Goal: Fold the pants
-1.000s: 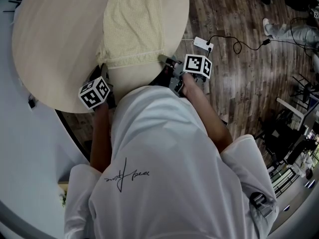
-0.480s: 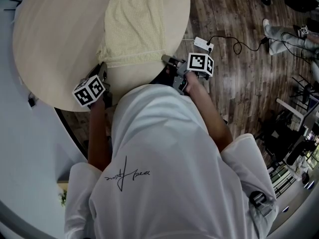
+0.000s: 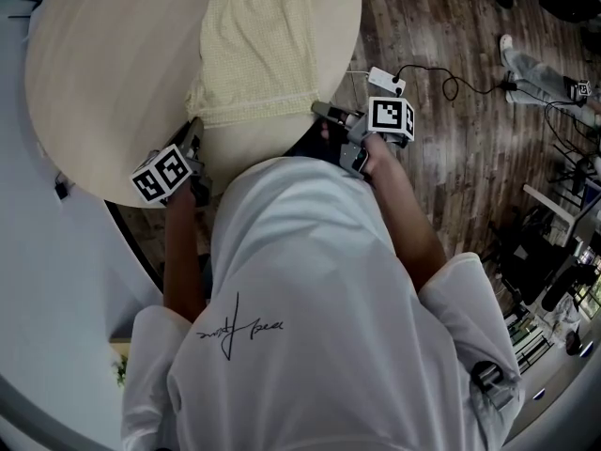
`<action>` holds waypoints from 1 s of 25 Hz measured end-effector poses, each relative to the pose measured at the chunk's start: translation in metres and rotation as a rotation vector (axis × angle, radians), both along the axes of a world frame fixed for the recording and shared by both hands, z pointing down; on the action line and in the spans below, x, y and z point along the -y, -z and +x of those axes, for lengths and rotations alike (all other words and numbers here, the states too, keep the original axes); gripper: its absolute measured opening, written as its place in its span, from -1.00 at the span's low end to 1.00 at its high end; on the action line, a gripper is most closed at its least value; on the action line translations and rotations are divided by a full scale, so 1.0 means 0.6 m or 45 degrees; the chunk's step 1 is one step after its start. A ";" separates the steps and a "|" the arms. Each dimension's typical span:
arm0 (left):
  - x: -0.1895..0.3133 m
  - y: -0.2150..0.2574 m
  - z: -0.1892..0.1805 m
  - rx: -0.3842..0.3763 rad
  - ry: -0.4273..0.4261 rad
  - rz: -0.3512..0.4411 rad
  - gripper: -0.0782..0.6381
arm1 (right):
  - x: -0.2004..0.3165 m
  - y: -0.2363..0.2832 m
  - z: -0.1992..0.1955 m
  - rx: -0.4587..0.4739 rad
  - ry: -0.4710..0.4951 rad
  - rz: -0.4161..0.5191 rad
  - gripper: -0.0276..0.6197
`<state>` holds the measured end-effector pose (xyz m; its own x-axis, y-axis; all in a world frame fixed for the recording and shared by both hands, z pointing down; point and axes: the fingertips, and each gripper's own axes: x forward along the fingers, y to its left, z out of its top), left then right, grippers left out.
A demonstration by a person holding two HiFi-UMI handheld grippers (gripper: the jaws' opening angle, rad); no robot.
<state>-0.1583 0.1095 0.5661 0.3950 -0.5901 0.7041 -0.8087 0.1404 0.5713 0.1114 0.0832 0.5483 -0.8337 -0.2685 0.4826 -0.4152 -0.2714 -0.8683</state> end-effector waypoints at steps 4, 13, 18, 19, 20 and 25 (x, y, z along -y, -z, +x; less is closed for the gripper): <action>-0.003 0.015 0.010 -0.037 0.014 0.020 -0.52 | -0.002 0.017 0.009 0.014 0.018 0.023 -0.83; 0.003 0.045 0.010 -0.146 0.030 0.049 -0.52 | 0.002 0.049 0.008 0.046 0.039 0.014 -0.83; 0.012 0.072 0.005 -0.176 0.018 0.100 -0.52 | 0.007 0.074 0.005 0.067 0.042 0.027 -0.83; 0.014 0.077 0.004 -0.170 0.015 0.111 -0.52 | 0.008 0.080 0.006 0.078 0.038 0.033 -0.83; 0.017 0.082 0.003 -0.165 0.014 0.122 -0.52 | 0.009 0.084 0.007 0.090 0.034 0.036 -0.83; 0.030 0.104 -0.005 -0.218 0.028 0.163 -0.52 | 0.016 0.097 -0.003 0.140 0.006 0.023 -0.83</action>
<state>-0.1610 0.0915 0.5036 0.4885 -0.6802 0.5465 -0.6959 0.0742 0.7143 0.1096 0.0737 0.4899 -0.8827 -0.2723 0.3830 -0.3182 -0.2533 -0.9136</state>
